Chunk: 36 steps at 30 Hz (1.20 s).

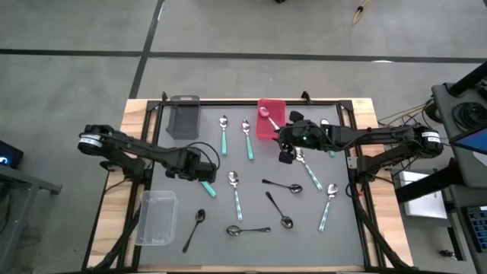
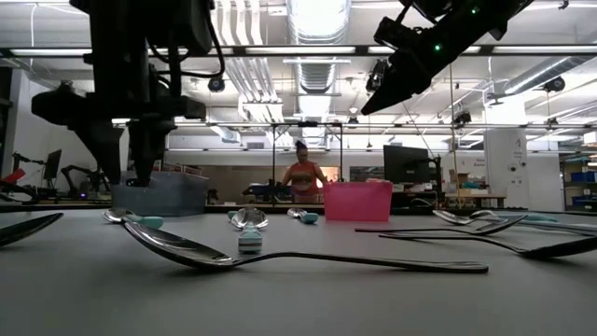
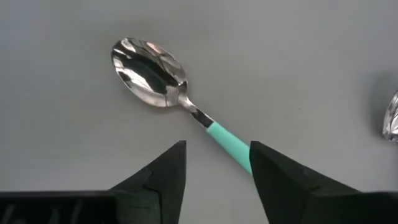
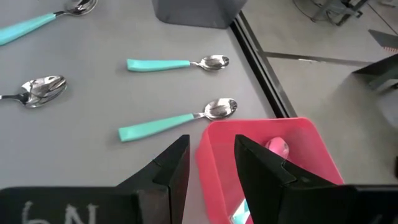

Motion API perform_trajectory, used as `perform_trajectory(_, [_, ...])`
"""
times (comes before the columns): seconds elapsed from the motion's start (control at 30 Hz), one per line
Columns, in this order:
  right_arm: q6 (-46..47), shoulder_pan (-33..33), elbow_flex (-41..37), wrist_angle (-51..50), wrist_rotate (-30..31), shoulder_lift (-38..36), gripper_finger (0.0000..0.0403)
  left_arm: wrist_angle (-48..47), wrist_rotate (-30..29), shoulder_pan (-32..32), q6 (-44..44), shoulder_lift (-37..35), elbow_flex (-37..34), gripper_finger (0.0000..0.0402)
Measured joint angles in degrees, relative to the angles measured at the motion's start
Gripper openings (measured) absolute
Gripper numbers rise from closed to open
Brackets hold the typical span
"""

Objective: Sort silverware by color (type)
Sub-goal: Put the green spoon into the transparent bin

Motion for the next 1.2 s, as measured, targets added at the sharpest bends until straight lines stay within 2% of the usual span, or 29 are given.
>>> perform_trajectory(0.2, [0.1, 0.0, 0.0, 0.0, 0.0, 0.0, 0.0118, 3.1, -2.3, -0.3, -2.2, 0.0, -2.0, 0.0164])
perform_trajectory(0.93, [0.1, 0.0, 0.0, 0.1, 0.0, 0.0, 0.0118, 17.9, -4.4, -1.4, -6.8, 0.0, -12.4, 0.0165])
perform_trajectory(1.2, [0.1, -0.2, 0.0, 0.4, 0.0, 0.0, 0.0118, 18.8, -5.9, -1.4, 2.2, 0.0, -12.8, 0.0155])
